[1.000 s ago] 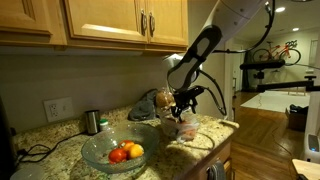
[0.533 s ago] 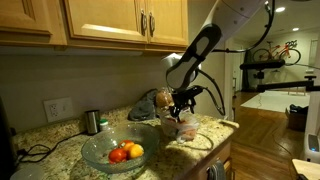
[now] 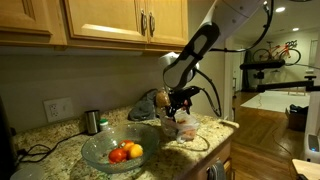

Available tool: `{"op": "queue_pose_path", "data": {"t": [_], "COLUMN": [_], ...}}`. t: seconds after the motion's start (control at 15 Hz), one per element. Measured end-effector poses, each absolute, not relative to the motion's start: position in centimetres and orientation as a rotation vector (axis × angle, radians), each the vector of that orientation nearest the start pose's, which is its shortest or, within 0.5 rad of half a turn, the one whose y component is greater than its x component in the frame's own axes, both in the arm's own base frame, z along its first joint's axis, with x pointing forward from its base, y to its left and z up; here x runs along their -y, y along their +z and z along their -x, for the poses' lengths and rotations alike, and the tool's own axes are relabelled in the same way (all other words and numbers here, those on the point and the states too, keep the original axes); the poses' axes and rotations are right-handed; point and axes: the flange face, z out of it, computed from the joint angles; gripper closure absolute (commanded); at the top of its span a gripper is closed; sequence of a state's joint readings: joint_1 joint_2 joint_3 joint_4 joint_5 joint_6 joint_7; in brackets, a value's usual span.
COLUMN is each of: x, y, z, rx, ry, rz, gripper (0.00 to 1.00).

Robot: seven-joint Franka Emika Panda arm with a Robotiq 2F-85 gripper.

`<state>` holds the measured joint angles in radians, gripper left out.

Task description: Pick a peach from the bag and place it in the bowl

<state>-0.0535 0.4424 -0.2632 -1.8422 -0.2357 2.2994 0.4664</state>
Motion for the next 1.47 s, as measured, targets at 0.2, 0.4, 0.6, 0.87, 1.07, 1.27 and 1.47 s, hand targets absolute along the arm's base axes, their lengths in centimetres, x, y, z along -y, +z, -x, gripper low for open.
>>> {"op": "queue_pose_path", "data": {"t": [0.2,0.4,0.6,0.87,1.07,1.27,1.47], "x": [19.3,19.5,19.9,20.1,19.8,19.2,18.9], "y": [29.8,29.3,29.0,29.1,29.6,30.2,29.6], "z": [-61.6,-61.6,-61.6,-62.3,-63.2,-64.1,-64.6], "rx": [-0.999,-0.987,-0.971,-0.96,-0.939,-0.919,-0.9], "ry": [-0.084,-0.076,-0.067,-0.08,-0.109,-0.134,-0.129], "rz": [3.259,3.249,3.243,3.233,3.222,3.183,3.164], "gripper": [0.0,0.0,0.0,0.0,0.0,0.0,0.25]}}
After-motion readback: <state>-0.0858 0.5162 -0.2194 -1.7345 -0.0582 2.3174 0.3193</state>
